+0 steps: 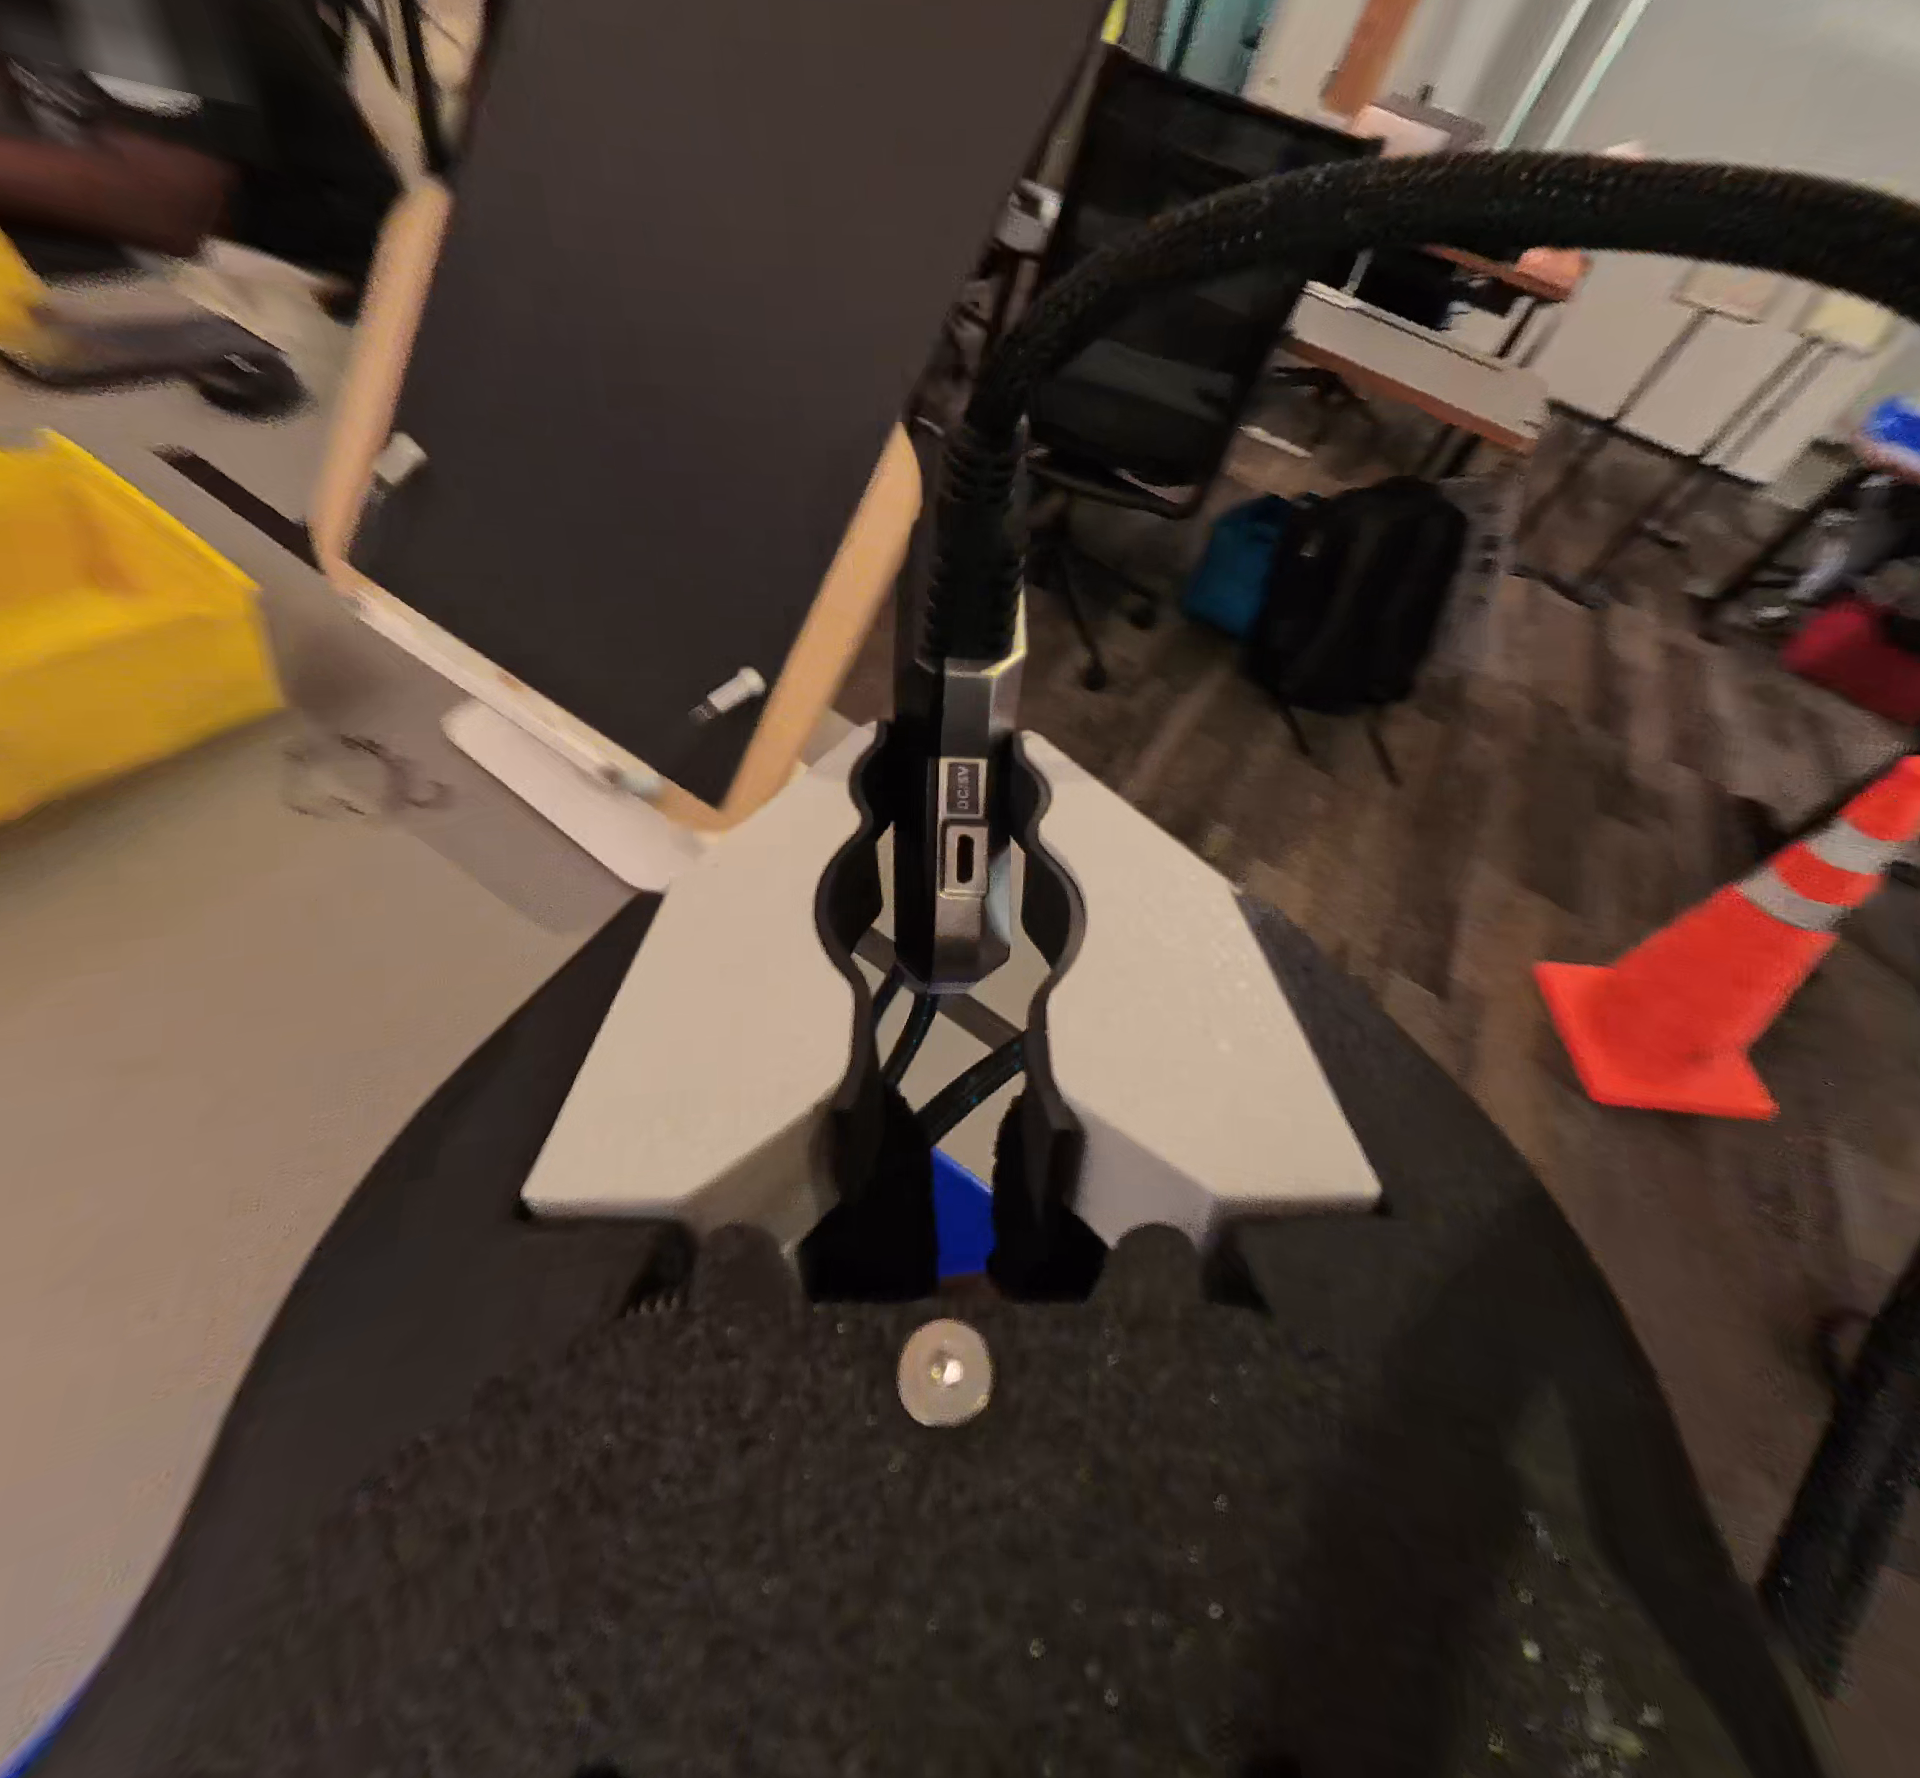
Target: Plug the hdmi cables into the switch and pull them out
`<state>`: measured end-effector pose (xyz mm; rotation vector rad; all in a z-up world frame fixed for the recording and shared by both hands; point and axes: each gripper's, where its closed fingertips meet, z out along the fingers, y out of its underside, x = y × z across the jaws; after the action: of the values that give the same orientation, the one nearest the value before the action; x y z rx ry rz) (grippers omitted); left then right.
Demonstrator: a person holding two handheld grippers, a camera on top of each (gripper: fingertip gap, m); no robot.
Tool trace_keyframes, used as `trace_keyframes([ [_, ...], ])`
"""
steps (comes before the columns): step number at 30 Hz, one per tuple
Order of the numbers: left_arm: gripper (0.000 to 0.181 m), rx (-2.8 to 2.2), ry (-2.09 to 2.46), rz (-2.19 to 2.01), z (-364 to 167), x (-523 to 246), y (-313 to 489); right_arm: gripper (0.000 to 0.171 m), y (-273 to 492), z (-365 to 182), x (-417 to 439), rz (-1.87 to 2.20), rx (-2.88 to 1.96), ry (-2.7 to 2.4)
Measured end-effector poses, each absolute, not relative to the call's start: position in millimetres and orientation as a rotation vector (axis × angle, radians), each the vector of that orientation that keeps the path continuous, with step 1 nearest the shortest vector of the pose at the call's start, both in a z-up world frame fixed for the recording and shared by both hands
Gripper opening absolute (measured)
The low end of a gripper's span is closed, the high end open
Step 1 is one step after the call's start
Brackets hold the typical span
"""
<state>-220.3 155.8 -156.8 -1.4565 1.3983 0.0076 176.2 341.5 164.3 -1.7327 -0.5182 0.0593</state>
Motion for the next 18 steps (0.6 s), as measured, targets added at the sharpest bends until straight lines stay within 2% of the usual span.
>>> trace_keyframes([
  [6,0.022,-1.457,1.414,0.014,-160,-219,154,0.02,350,40,172,0.052,-1.845,-0.392],
  [10,0.022,-1.454,1.414,0.014,-160,-219,154,0.021,353,-19,173,0.033,-1.947,-0.306],
  [18,0.022,-1.447,1.433,0.017,-163,-218,154,0.022,348,-62,181,-0.028,-2.066,-0.166],
])
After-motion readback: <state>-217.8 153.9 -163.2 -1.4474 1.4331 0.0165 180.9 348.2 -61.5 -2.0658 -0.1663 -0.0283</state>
